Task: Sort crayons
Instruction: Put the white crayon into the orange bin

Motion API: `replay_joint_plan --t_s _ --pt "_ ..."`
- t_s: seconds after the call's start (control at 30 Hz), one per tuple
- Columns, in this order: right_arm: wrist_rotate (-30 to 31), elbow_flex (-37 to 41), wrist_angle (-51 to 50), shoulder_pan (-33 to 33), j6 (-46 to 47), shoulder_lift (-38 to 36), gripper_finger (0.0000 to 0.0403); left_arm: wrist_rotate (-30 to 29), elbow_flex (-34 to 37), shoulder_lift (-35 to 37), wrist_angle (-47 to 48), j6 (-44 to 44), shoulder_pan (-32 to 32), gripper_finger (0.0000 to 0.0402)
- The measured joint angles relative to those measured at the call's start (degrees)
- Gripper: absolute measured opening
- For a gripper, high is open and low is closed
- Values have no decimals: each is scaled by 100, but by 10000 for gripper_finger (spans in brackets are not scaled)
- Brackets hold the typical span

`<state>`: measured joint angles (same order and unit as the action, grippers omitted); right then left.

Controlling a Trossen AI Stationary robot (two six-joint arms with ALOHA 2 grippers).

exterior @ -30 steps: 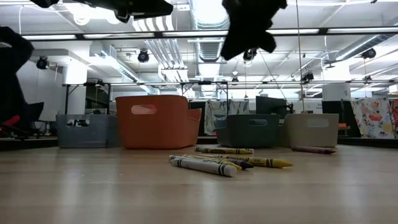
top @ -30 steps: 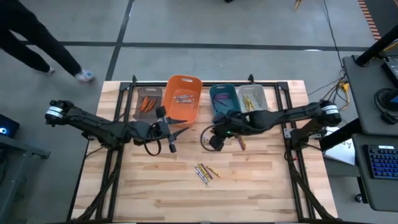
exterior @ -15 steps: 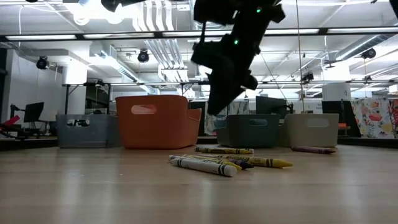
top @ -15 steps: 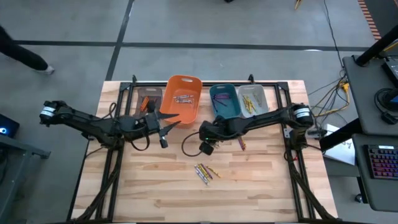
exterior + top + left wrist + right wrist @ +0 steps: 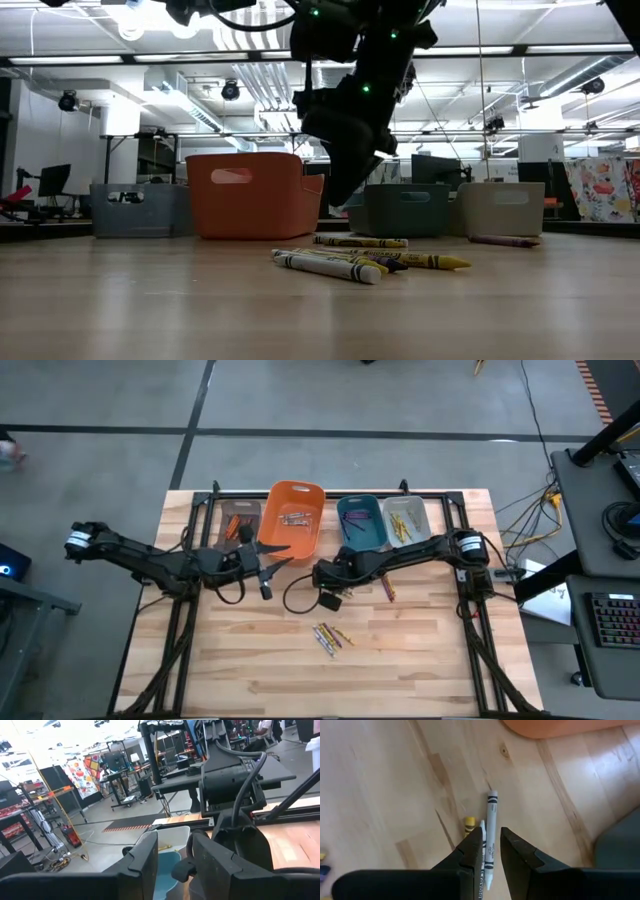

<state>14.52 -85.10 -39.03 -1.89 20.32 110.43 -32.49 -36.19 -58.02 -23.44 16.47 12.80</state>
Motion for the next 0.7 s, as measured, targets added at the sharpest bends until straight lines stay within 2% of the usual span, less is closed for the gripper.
replay_joint_plan --t_s 0.37,0.53,0.7 --pt "-43 7 -9 113 -43 -33 59 -7 -1 -2 -7 51 -7 107" --pt "-426 9 53 105 -771 43 59 -9 0 -2 20 63 -7 107" --pt "-410 97 530 105 -989 109 59 -20 0 -2 58 107 -7 107"
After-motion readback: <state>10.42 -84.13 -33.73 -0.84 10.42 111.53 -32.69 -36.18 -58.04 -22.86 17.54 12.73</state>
